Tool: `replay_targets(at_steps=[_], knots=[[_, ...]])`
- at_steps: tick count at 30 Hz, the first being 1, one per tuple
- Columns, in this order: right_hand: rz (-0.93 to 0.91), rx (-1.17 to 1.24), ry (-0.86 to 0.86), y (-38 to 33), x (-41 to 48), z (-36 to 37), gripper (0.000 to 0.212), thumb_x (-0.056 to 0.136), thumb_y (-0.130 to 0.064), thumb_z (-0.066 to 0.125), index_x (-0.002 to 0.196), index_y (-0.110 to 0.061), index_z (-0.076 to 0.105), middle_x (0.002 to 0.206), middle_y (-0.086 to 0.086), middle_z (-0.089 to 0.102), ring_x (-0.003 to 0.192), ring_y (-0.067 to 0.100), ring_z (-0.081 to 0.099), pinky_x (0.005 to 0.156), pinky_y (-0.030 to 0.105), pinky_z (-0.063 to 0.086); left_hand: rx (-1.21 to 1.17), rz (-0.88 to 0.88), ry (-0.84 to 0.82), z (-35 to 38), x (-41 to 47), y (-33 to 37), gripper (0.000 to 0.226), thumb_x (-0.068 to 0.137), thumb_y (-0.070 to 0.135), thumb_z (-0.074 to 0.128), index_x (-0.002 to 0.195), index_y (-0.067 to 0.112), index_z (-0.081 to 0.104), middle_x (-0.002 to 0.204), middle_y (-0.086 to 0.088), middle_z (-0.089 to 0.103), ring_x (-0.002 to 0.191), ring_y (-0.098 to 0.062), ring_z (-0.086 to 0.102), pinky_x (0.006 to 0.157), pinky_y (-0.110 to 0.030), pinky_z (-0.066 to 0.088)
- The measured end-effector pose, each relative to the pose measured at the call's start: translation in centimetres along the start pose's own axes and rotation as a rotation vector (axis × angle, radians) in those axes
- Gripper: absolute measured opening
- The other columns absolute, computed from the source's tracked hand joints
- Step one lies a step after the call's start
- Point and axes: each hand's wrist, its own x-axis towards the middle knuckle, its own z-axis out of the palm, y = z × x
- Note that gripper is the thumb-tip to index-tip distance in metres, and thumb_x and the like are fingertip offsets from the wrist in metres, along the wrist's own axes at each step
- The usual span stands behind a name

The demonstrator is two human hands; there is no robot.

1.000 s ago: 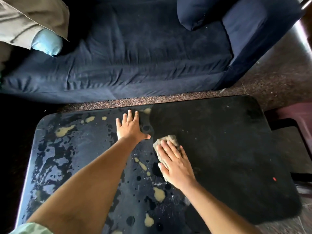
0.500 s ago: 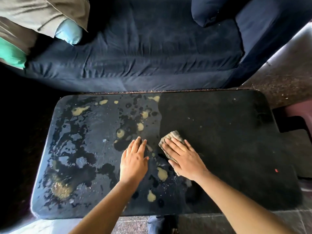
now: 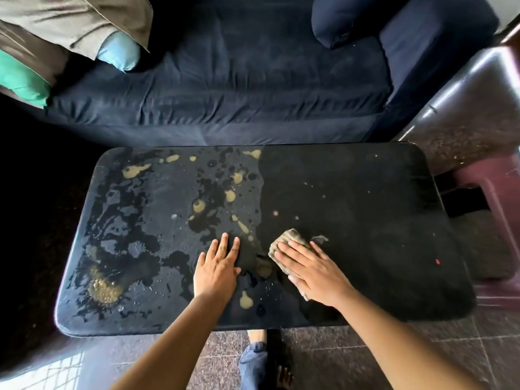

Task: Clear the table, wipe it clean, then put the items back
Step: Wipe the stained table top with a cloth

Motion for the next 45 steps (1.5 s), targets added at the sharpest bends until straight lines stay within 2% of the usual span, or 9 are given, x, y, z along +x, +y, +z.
replay_targets(at_steps=[6,8,12,19,25,30,32,39,45], knots=[[0.62,0.203,0.135,-4.4,3.2,-0.3,0.06,0.09,-0.04,0.03,0.148,-0.028,0.029,0.154,-0.008,0.028,0.142,0.014,0.025,0.11,0.052,0.028,0.016,-0.004,-0.034,0.0,0.4,0.3,0.067,0.1,0.032,0.038,0.151,0.027,-0.006,0.16,-0.001,-0.008,0.147,-0.024,-0.001,0.118,-0.04,0.008],[0.511,0.211,0.14,-6.2,2.7,0.2,0.059,0.09,-0.039,0.034,0.148,-0.027,0.03,0.155,-0.007,0.027,0.143,0.014,0.025,0.11,0.049,0.026,0.032,-0.01,-0.032,-0.1,0.6,0.4,0.068,0.1,0.033,0.04,0.151,0.026,-0.005,0.16,-0.001,-0.007,0.147,-0.024,0.0,0.118,-0.04,0.009],[0.017,0.009,0.033,-2.5,-2.5,0.9,0.064,0.089,-0.041,0.038,0.15,-0.032,0.021,0.157,-0.011,0.019,0.144,0.008,0.017,0.112,0.044,0.021,0.059,-0.013,-0.043,-0.4,0.7,0.5,0.071,0.099,0.033,0.043,0.152,0.025,-0.004,0.16,-0.003,-0.004,0.147,-0.025,0.004,0.119,-0.039,0.01],[0.561,0.205,0.163,-6.2,0.1,0.5,0.058,0.089,-0.04,0.039,0.145,-0.027,0.036,0.153,-0.006,0.031,0.141,0.015,0.028,0.109,0.05,0.03,0.096,-0.018,-0.033,-0.5,1.1,0.9,0.072,0.098,0.033,0.046,0.152,0.024,-0.002,0.16,-0.005,-0.001,0.147,-0.026,0.007,0.119,-0.038,0.011],[-0.017,0.009,0.033,-3.3,-5.3,1.5,0.065,0.088,-0.043,0.042,0.149,-0.035,0.023,0.156,-0.013,0.021,0.143,0.007,0.019,0.11,0.045,0.022,0.104,-0.026,-0.039,-0.6,1.1,0.9,0.074,0.097,0.035,0.047,0.152,0.025,-0.002,0.16,-0.003,0.0,0.147,-0.024,0.008,0.119,-0.038,0.012],[0.532,0.178,0.106,-6.0,-3.0,1.0,0.059,0.089,-0.041,0.037,0.147,-0.03,0.033,0.154,-0.01,0.026,0.142,0.012,0.026,0.111,0.05,0.03,0.115,-0.025,-0.027,-0.5,1.1,0.8,0.074,0.097,0.036,0.046,0.152,0.026,-0.002,0.16,-0.002,-0.001,0.147,-0.023,0.008,0.119,-0.039,0.013],[0.625,0.245,0.15,-9.0,-1.2,1.1,0.058,0.089,-0.04,0.036,0.145,-0.026,0.036,0.153,-0.005,0.03,0.141,0.016,0.029,0.108,0.05,0.03,0.115,-0.029,-0.021,-0.4,1.1,0.8,0.074,0.097,0.036,0.047,0.152,0.027,-0.002,0.16,-0.001,-0.001,0.147,-0.022,0.008,0.119,-0.039,0.013],[0.023,0.001,0.076,-6.1,-6.8,2.4,0.066,0.088,-0.043,0.045,0.149,-0.031,0.024,0.156,-0.011,0.023,0.142,0.01,0.026,0.112,0.047,0.024,0.118,-0.028,-0.011,-0.4,1.1,0.8,0.075,0.096,0.036,0.049,0.152,0.027,0.0,0.16,-0.001,0.001,0.147,-0.022,0.009,0.118,-0.039,0.012],[0.687,0.254,0.158,-11.8,-3.9,2.3,0.061,0.089,-0.039,0.036,0.148,-0.026,0.028,0.155,-0.005,0.024,0.142,0.016,0.024,0.11,0.051,0.026,0.105,-0.021,0.002,-0.1,1.1,0.5,0.074,0.096,0.037,0.049,0.152,0.027,0.001,0.16,-0.001,0.001,0.147,-0.022,0.009,0.118,-0.039,0.012]])
